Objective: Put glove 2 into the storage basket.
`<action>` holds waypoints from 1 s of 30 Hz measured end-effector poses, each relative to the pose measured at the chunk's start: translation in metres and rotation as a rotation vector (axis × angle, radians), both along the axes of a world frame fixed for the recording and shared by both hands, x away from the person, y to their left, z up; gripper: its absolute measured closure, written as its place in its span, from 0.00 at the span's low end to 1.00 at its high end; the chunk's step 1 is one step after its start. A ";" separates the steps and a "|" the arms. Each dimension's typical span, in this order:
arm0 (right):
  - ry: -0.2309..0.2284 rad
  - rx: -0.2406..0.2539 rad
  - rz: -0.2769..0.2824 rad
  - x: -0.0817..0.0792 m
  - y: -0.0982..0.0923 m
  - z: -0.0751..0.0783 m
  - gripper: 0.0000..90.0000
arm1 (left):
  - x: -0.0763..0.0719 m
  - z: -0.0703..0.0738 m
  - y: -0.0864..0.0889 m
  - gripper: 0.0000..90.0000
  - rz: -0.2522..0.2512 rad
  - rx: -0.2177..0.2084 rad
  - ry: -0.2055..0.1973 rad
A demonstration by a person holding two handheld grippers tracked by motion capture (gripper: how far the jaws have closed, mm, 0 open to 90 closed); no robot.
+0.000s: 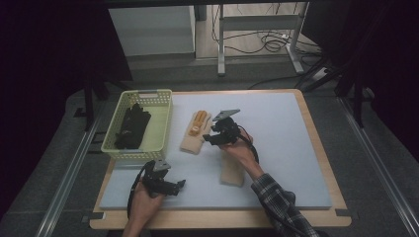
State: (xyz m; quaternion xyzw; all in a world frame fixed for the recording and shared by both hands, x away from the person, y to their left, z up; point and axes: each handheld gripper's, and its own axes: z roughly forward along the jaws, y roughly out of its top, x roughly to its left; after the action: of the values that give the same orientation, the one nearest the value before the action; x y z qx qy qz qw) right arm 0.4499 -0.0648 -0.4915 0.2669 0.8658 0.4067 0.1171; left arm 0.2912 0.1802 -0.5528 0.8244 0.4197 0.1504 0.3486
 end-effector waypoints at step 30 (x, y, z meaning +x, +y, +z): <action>0.039 -0.084 -0.015 0.031 0.054 -0.015 0.73 | 0.000 0.000 0.000 0.03 0.001 -0.003 0.001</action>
State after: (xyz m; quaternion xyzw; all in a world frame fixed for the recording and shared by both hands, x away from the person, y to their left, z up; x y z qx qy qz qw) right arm 0.4814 -0.0110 -0.5064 0.2761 0.8823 0.3637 0.1142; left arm 0.2912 0.1801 -0.5529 0.8238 0.4205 0.1494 0.3497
